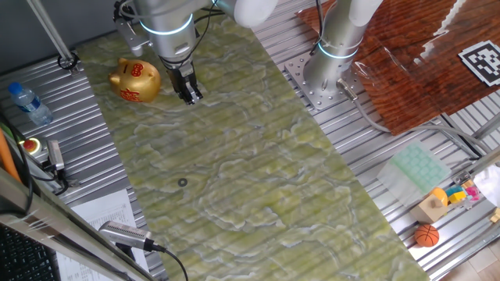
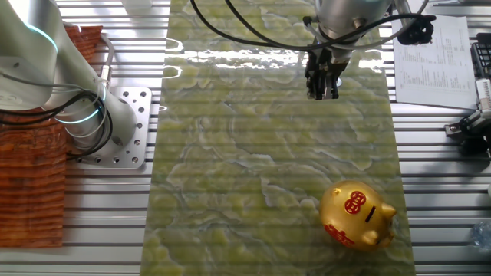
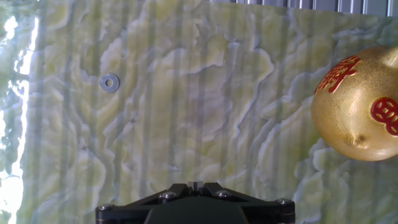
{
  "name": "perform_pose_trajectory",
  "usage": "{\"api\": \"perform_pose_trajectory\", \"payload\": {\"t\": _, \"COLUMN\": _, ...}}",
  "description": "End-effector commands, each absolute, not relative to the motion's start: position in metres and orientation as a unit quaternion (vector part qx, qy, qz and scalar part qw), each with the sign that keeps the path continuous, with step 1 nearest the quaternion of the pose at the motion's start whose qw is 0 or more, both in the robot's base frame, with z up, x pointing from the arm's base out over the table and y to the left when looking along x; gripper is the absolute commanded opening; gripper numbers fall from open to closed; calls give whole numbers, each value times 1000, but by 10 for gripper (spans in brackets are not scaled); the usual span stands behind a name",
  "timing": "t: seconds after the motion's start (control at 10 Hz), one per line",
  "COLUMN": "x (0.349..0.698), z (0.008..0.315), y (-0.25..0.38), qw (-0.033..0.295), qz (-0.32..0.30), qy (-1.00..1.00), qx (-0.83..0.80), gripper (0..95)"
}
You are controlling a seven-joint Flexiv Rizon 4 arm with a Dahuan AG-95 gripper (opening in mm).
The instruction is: Drop coins into a piggy bank
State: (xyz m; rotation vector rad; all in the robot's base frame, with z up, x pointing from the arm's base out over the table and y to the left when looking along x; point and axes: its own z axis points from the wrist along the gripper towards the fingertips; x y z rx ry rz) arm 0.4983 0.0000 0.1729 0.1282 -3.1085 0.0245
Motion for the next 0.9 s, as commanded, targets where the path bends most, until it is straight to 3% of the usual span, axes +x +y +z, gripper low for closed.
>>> {"api": "perform_pose_trajectory", "payload": {"t": 0.1, "x": 498, "z": 173, "y": 0, "qw": 15, "qz": 8, "qy": -999, "qx": 44, "gripper": 0}}
{"api": "perform_pose_trajectory", "payload": {"t": 0.9, "x": 499, "z": 172, "y": 0, "qw": 17, "qz": 7, "qy": -998, "qx": 53, "gripper": 0}}
